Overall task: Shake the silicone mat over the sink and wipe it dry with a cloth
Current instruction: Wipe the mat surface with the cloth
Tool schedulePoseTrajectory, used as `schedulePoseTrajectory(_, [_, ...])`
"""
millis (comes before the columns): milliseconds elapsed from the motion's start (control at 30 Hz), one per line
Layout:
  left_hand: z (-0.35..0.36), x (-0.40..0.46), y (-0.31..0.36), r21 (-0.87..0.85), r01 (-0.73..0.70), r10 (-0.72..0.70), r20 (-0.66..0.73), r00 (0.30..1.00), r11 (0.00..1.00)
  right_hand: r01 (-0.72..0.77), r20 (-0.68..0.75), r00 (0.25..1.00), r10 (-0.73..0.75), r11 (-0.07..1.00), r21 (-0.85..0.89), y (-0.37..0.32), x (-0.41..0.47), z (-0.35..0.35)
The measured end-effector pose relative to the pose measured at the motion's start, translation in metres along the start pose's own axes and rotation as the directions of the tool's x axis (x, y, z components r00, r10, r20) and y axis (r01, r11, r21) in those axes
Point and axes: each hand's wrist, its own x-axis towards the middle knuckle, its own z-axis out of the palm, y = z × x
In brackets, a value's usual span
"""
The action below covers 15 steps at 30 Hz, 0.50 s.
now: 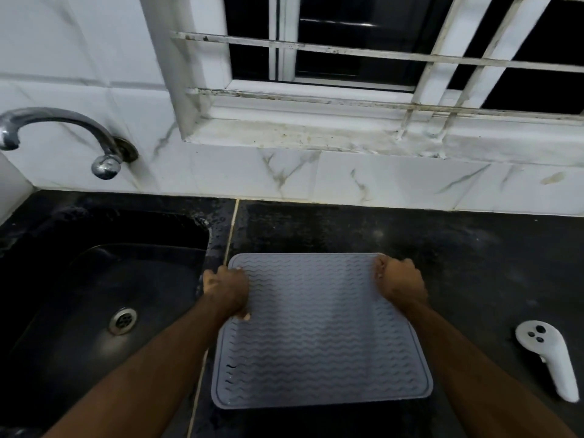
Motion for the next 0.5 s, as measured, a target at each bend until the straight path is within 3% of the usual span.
schedulePoseTrajectory(100, [0.008, -0.006, -0.006, -0.030, -0.008, 0.006, -0.049, 0.999, 1.000, -0.041, 0.001, 0.999, 0.041, 0.997, -0.065, -0.017, -0.003, -0.009])
schedulePoseTrajectory(200, [0.014, -0.010, -0.008, -0.053, -0.015, 0.010, -0.089, 0.996, 0.998, 0.264, -0.066, 0.963, -0.263, 0.964, 0.015, -0.047, -0.017, 0.003])
schedulePoseTrajectory(300, [0.019, -0.014, -0.011, -0.079, -0.006, -0.002, -0.103, 0.995, 0.997, 0.577, 0.012, 0.811, -0.585, 0.802, 0.155, -0.100, -0.046, 0.031])
schedulePoseTrajectory(367, [0.019, -0.015, -0.012, -0.080, 0.008, -0.015, -0.098, 0.995, 0.997, 0.712, 0.049, 0.691, -0.721, 0.691, 0.125, -0.140, -0.063, 0.052])
schedulePoseTrajectory(433, [0.017, -0.015, -0.012, -0.060, 0.033, -0.037, -0.072, 0.997, 0.998, 0.775, 0.115, 0.616, -0.779, 0.626, 0.089, -0.172, -0.079, 0.068])
schedulePoseTrajectory(500, [0.016, -0.014, -0.011, -0.033, 0.055, -0.056, -0.038, 0.998, 0.998, 0.795, 0.159, 0.591, -0.791, 0.604, 0.054, -0.189, -0.088, 0.078])
